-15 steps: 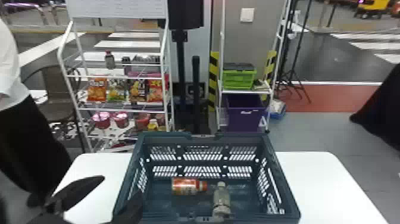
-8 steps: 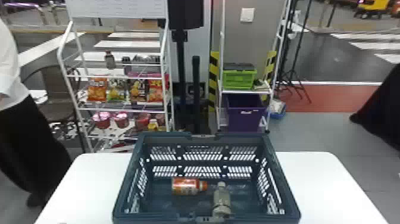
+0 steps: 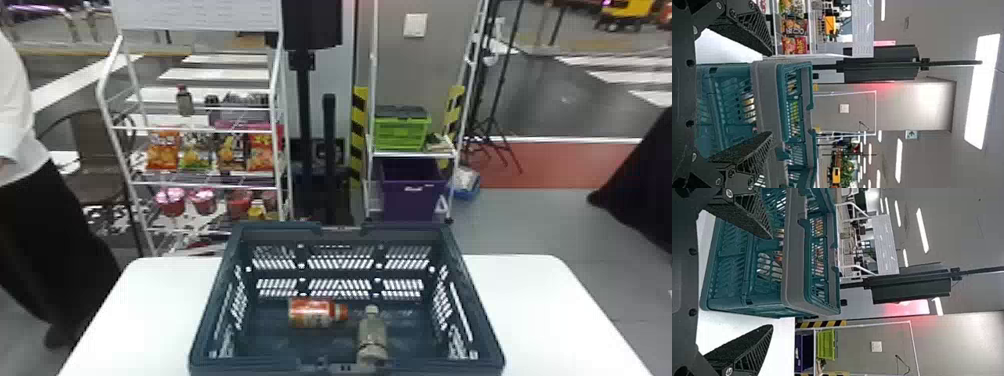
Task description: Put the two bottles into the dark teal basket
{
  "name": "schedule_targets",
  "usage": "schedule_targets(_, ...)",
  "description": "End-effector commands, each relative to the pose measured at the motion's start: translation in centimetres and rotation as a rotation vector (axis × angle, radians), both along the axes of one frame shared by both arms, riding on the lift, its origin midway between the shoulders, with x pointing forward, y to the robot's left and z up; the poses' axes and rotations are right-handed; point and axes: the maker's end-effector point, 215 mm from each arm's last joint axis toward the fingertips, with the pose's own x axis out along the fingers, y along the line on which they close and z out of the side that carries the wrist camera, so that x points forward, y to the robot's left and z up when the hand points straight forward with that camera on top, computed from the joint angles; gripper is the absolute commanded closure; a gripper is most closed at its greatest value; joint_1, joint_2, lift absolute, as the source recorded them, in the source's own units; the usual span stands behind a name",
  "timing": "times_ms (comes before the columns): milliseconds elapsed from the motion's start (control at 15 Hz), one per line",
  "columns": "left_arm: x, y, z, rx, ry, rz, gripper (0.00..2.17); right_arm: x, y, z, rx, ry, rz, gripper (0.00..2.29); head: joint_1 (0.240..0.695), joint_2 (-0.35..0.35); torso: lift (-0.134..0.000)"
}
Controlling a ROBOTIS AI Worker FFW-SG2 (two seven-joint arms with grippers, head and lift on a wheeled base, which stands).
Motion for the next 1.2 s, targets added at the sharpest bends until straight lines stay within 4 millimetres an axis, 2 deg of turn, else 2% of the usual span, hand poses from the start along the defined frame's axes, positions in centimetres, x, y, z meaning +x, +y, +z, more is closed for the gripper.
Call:
schedule_targets(0,-0.2,-1.8,-1.1,-0.005,0.020,-0.006,0.19,0.0,0.1,-0.1,0.003,0.003,-0.002,0.08,0.499,0.000,0.000)
schedule_targets(333,0.1,-2.7,-1.7,-0.037,0.028,0.020,0.19,-0.4,0.4,-0.6,0.011,0.017,0.001,0.08,0.499,0.000,0.000)
schedule_targets(600,0.1,-2.5,-2.4,-0.042,0.045,0.039,0.19,-0.5,0.3,-0.2,0.011,0.013,-0.001,0.08,0.499,0.000,0.000)
schedule_targets(1133,0.1,-2.4,-2.5,-0.057,0.048,0.053,0.18,-0.6,0.3,0.0,-0.001,0.014,0.000,0.08,0.499,0.000,0.000)
